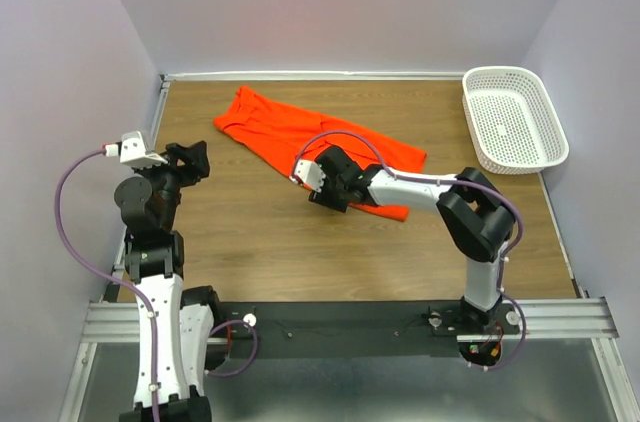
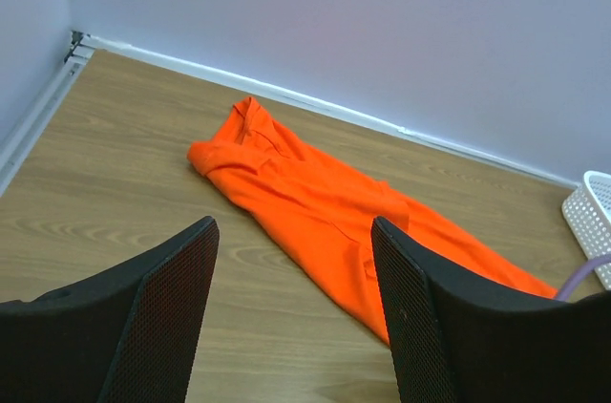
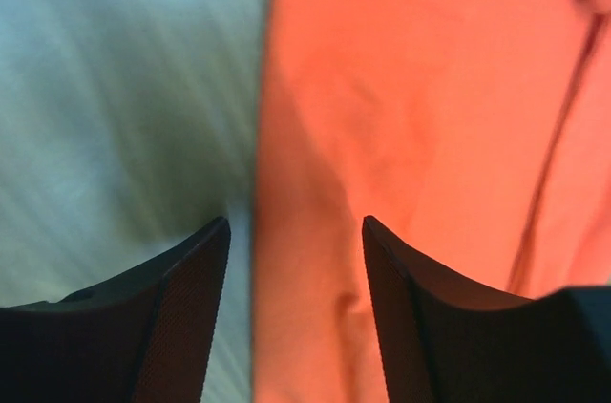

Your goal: Fold and stack the t-shirts

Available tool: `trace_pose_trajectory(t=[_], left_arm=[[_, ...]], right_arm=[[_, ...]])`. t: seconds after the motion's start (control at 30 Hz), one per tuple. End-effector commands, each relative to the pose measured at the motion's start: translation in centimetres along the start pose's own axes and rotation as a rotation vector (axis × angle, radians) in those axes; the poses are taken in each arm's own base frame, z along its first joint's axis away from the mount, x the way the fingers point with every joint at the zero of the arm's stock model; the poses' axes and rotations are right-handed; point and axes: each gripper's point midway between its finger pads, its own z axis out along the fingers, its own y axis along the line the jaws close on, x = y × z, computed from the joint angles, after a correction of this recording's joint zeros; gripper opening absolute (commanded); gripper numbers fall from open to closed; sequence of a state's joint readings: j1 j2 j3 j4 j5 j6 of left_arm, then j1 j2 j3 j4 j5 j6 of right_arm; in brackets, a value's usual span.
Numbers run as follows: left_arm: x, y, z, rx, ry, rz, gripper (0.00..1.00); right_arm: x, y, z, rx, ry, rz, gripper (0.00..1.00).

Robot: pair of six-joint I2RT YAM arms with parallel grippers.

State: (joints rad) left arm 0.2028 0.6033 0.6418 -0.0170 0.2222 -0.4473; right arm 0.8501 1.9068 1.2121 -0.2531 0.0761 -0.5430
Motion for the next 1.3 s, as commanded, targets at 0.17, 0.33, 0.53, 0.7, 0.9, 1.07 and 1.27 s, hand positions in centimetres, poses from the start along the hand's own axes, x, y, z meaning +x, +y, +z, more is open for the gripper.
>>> trace_pose_trajectory(t=[0.17, 0.33, 0.53, 0.7, 0.9, 1.07, 1.27], left_arm=[[2.0, -0.1, -0.8, 0.032, 0.067, 0.043, 0.74], [1.7, -0.6, -1.0, 0.055, 0.050, 0.044, 0.74], [2.1, -1.0, -0.9, 0.085, 0.062, 0.041, 0.74], [3.3, -1.6, -0.6, 0.130, 0.105, 0.014, 0.74], [7.8, -1.9, 0.3, 0.177, 0.276, -0.148, 0.74], [11.3, -1.2, 0.7, 0.155, 0.377, -0.252, 0.74], [14.0, 1.5, 2.6, -0.001, 0.429, -0.318, 0.74]], right_arm=[[2.9, -0.3, 2.1, 0.077, 0.127, 0.027, 0.46], [2.4, 1.4, 1.2, -0.015, 0.078, 0.030, 0.20], [1.7, 3.6, -0.5, -0.146, 0.039, 0.049, 0.00], [0.5, 7.2, -2.3, -0.297, 0.003, 0.052, 0.00], [-3.3, 14.5, -3.6, -0.431, -0.011, -0.012, 0.01], [-6.8, 14.2, -3.6, -0.421, -0.029, 0.033, 0.55], [-9.5, 5.5, -10.4, -0.325, -0.239, 0.129, 0.86]])
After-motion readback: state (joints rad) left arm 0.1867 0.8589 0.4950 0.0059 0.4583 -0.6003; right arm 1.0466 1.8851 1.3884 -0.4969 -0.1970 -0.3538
